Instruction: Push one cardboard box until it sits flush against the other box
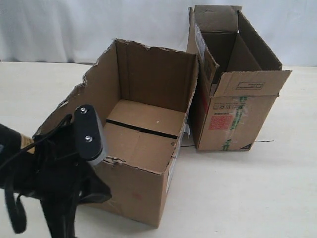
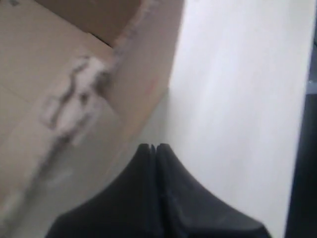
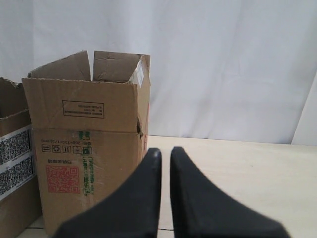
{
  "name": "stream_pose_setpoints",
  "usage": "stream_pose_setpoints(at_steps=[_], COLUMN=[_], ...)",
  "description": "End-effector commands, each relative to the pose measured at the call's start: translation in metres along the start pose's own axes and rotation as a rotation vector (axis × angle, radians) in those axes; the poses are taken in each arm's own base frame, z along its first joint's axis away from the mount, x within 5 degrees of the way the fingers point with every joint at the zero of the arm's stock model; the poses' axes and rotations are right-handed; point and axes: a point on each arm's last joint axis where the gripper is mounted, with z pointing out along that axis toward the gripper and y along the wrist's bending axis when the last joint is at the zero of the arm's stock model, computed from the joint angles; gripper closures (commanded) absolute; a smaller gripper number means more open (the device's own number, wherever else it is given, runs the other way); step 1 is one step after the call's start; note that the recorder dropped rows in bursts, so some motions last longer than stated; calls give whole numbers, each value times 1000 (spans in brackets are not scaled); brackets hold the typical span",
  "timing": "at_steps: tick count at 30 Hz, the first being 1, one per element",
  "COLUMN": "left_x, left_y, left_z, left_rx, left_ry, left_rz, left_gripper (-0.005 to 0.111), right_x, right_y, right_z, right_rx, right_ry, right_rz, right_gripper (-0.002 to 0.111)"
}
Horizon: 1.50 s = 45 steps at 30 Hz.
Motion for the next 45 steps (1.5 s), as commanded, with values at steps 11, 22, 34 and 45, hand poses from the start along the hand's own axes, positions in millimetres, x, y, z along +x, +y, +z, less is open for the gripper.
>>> stream_pose_setpoints(at_steps=[11,22,34,45], left_x=[-22,-30,-61,-75], left_y=[25,42,67,79], left_z=[8,14,38,48], left_rx=[-219,-341,-336,-356], left_ry=[-212,-288,-294,-312], left_rz=[-101,-160,-201,-209], left_gripper=[107,107,107,107], right_x=[1,1,1,1], right_y=[0,0,0,0], right_z=[0,0,0,0], right_rx=[6,6,6,6], right_ry=[-2,-2,-2,-2], right_rz=[-1,-1,-1,-1], right_gripper=[103,103,103,103])
